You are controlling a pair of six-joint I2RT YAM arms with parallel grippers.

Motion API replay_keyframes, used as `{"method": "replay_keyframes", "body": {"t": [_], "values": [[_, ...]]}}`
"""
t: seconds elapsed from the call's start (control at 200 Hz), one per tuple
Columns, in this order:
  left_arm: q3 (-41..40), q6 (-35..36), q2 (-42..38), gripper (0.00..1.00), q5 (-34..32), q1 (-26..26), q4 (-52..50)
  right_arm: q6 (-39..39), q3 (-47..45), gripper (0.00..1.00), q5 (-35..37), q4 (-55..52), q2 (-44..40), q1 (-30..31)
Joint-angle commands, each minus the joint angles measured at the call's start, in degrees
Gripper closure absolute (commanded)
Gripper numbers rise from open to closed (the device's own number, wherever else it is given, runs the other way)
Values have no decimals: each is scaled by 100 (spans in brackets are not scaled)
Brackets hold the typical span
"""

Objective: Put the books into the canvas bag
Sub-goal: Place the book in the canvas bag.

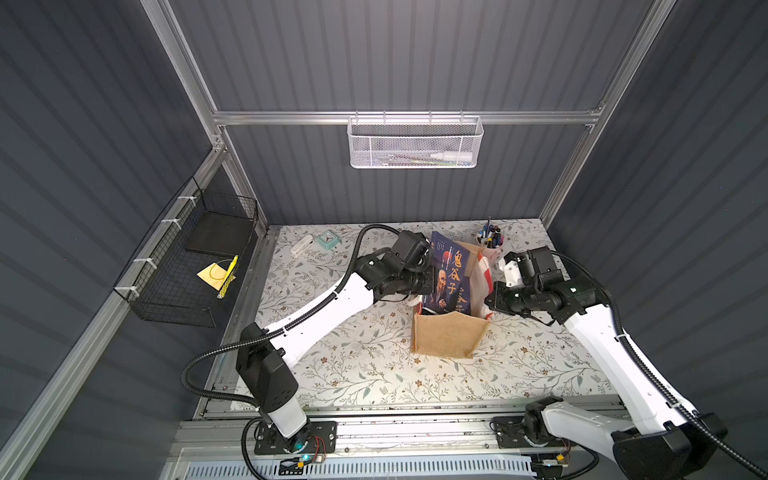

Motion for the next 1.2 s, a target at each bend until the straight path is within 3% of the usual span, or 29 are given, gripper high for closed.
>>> {"method": "replay_keyframes", "body": {"t": [0.0, 0.24, 0.415, 0.775, 0.996, 1.136, 1.196], "values": [[499, 306, -264, 100, -310, -203, -299, -103, 219, 97, -97, -15, -21, -25], [1457, -309, 607, 100, -518, -475, -1008, -241, 205, 98, -456, 21, 25, -3], [1934, -900, 1216, 100, -45, -489, -757, -253, 178, 98, -514, -6, 5, 5], [1134, -1459, 1438, 100, 643, -301, 528, -288, 180, 99, -525, -65, -83, 14], [30, -1190, 1442, 100, 474, 101, 681, -280, 186, 99, -505, -18, -67, 14], [-221, -1065, 1413, 100, 240, 152, 518, -262, 176, 99, -560, 38, 5, 13], [-150, -974, 1363, 87, 171, 147, 413, -254, 178, 98, -574, 60, 31, 13]]}}
